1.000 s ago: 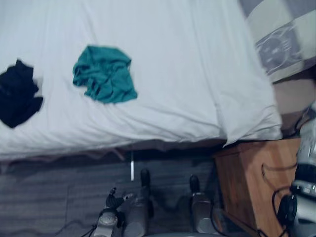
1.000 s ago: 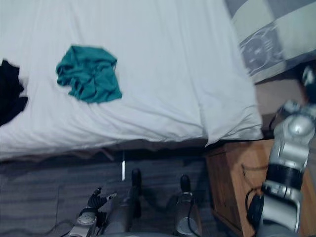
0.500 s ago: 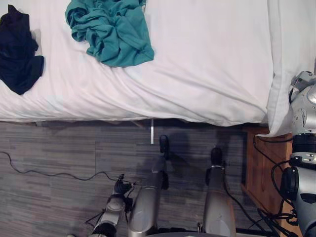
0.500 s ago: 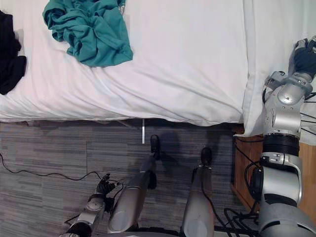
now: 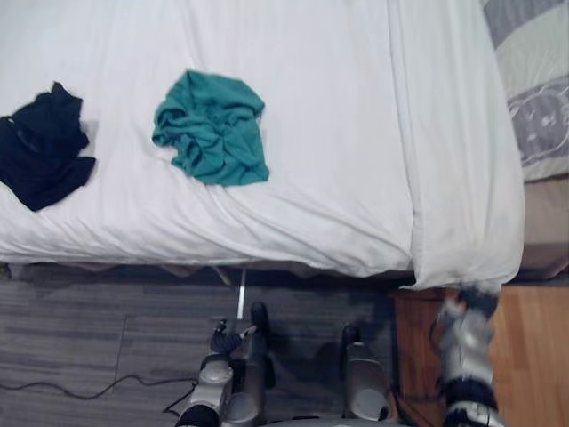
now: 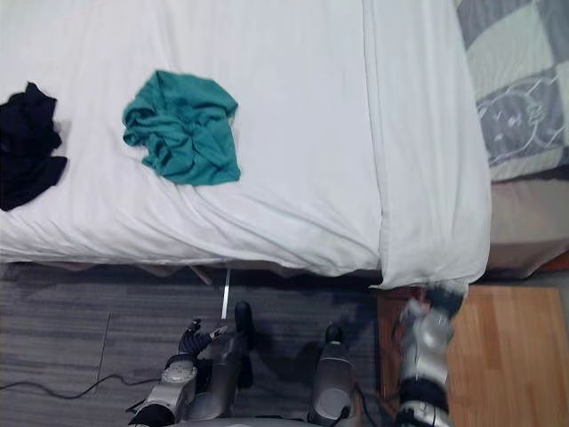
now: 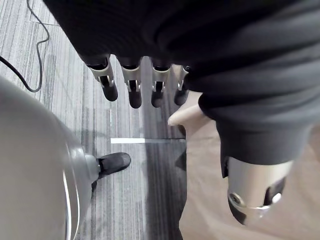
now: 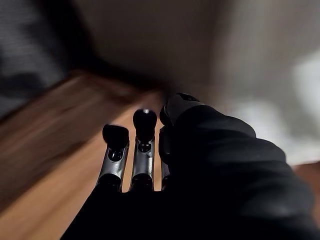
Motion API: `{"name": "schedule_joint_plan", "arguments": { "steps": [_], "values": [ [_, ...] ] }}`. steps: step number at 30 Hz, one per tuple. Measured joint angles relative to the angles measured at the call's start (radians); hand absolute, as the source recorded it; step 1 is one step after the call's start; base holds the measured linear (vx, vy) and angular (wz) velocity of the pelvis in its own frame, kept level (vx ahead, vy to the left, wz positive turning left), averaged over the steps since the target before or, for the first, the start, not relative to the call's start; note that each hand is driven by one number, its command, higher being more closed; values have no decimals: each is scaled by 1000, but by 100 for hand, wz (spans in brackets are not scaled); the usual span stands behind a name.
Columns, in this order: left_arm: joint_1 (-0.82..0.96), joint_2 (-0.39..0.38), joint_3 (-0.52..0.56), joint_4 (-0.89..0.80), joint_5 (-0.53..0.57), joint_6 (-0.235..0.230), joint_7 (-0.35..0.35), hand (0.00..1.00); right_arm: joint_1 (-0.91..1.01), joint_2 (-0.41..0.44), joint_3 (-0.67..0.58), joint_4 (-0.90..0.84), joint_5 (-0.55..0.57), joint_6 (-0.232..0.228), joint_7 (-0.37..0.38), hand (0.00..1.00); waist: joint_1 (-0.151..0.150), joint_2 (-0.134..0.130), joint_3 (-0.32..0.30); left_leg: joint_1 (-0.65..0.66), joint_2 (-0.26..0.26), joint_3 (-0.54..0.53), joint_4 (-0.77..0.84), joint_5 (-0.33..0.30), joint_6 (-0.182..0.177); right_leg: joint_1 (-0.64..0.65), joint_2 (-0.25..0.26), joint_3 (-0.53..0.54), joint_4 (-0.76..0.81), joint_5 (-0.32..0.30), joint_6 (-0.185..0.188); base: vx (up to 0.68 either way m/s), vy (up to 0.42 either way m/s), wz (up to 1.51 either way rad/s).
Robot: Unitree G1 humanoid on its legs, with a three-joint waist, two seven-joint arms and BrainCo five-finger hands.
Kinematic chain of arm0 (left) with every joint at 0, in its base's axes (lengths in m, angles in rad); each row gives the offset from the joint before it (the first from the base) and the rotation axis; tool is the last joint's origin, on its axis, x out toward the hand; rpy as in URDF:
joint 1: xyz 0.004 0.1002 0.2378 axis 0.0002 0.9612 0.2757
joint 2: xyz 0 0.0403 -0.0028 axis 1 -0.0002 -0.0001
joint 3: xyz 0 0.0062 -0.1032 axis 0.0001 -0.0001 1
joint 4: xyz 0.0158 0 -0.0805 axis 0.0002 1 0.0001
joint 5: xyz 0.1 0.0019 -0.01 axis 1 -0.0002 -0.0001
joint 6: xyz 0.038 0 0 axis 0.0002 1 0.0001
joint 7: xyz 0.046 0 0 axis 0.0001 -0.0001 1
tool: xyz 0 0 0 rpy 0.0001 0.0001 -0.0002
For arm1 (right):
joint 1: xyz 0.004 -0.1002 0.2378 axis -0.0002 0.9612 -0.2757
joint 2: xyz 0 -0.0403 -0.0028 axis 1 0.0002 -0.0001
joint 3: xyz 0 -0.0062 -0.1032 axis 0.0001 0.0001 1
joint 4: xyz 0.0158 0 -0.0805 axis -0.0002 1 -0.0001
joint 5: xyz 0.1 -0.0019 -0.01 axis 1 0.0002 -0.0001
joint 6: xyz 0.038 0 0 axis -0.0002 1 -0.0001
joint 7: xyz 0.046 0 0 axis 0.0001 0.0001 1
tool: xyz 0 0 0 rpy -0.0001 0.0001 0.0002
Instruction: Tidy the bed and pick cloth on bed and put in laundry
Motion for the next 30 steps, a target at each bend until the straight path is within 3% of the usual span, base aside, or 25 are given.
{"name": "schedule_joint_plan", "arguments": {
  "steps": [3,6,7,8,9,10,11,12,13,15,16,17,18,19,20,21,22,23,24,25,26,28,29,30],
  "values": [
    [15,6,23,29,14,0,-6,0,80,37,-6,148,-52,51,60,0,-15,15,-13,18,-8,-1,19,-20,3,35,-8,-2,-22,5,7,39,-10,-2],
    [14,16,76,48,16,-3,-24,0,137,43,-6,203,-132,67,107,0,-17,17,-15,-69,-5,14,260,-125,1,82,-47,-35,-17,-1,18,-28,67,27],
    [17,21,93,54,24,-2,-25,0,150,36,-7,206,-158,66,119,0,-16,29,-25,-81,21,88,304,-192,22,106,-52,-50,-18,-1,19,-81,105,32],
    [17,23,108,57,25,-2,-26,0,150,35,-6,208,-165,66,124,0,-14,30,-29,-84,38,130,322,-210,20,111,-56,-51,-20,-1,20,-75,104,32],
    [23,35,147,72,37,1,-26,0,149,37,-5,208,-179,65,130,0,-18,20,-52,-80,79,285,353,-250,-3,119,-88,-63,-33,6,32,-34,123,30],
    [23,50,178,96,42,1,-28,0,146,32,-5,215,-181,64,131,0,-19,6,-61,-105,122,346,472,-272,47,118,-123,-73,-38,13,43,5,119,26],
    [30,63,196,100,54,1,-30,0,142,27,-4,215,-184,64,135,0,-15,9,-63,-131,164,337,566,-291,64,120,-135,-67,-40,17,53,9,154,15],
    [44,85,208,106,69,8,-32,0,137,21,-1,216,-188,64,145,0,-16,17,-71,-158,227,289,654,-300,57,124,-150,-65,-49,18,60,7,292,12],
    [56,106,226,106,90,19,-36,0,135,13,17,221,-199,63,150,0,-17,26,-78,-184,293,207,666,-314,28,128,-166,-70,-62,22,76,10,341,26],
    [54,134,223,105,98,22,-37,0,127,4,46,243,-216,60,151,0,-13,36,-84,-221,357,79,596,-310,-5,129,-196,-85,-62,18,103,38,453,42],
    [60,140,223,106,98,22,-38,0,124,1,49,256,-217,57,152,0,-11,38,-88,-226,375,51,582,-280,-57,130,-212,-93,-58,14,106,72,567,50],
    [56,163,223,104,96,20,-36,0,106,14,46,307,-217,57,155,0,-5,-14,-91,-266,347,87,713,-321,-163,147,-275,-89,-79,17,97,104,631,24],
    [64,162,226,109,96,23,-24,0,95,27,41,340,-234,57,168,0,1,-27,-93,-307,343,66,838,-413,-148,168,-282,-84,-100,112,112,114,641,5],
    [75,167,227,120,96,24,-17,0,99,29,33,343,-248,50,170,0,2,-26,-92,-311,346,57,898,-452,-134,182,-284,-73,-106,165,109,193,862,-41],
    [91,160,225,137,90,30,4,0,104,31,35,355,-265,47,170,0,17,-40,-98,-269,342,116,952,-519,-93,183,-324,-79,-102,292,91,189,716,-70],
    [102,160,223,136,90,30,6,0,92,35,42,356,-275,58,160,0,29,-61,-102,-205,341,193,929,-538,-58,154,-356,-144,-79,396,-8,210,687,-82],
    [103,155,223,136,90,30,7,0,83,28,49,353,-281,60,149,0,31,-62,-101,-173,340,224,902,-537,-47,129,-361,-203,-21,383,-75,149,450,-93],
    [100,151,214,136,89,29,5,0,71,12,94,352,-294,62,148,0,28,-61,-101,-97,323,279,807,-510,-21,62,-315,-287,124,258,-68,133,595,-75],
    [98,155,198,134,91,28,-3,0,66,16,144,349,-295,58,151,0,14,-59,-101,-39,303,315,691,-462,-9,31,-217,-297,194,164,-11,95,551,-57],
    [96,160,184,133,92,28,-6,0,65,24,164,340,-295,55,155,0,2,-59,-101,-7,288,331,620,-428,-2,23,-162,-301,211,120,3,55,439,-12],
    [93,160,165,121,94,28,-22,0,66,46,186,311,-294,50,166,0,-20,-62,-102,54,232,354,465,-350,18,17,-51,-338,192,72,-29,55,255,12],
    [89,149,133,93,98,28,-56,0,92,47,206,288,-294,45,173,0,-29,-62,-102,127,142,375,302,-275,34,29,71,-366,90,56,-58,78,178,18],
    [85,142,126,92,98,29,-65,0,96,48,211,286,-294,44,174,0,-33,-64,-102,138,124,374,285,-271,36,42,97,-362,36,48,-74,88,92,14],
    [75,127,112,96,117,33,-78,0,99,43,212,280,-296,44,184,0,-33,-66,-104,163,94,372,264,-271,36,107,129,-313,-84,49,-139,88,97,-3]
  ]
}}
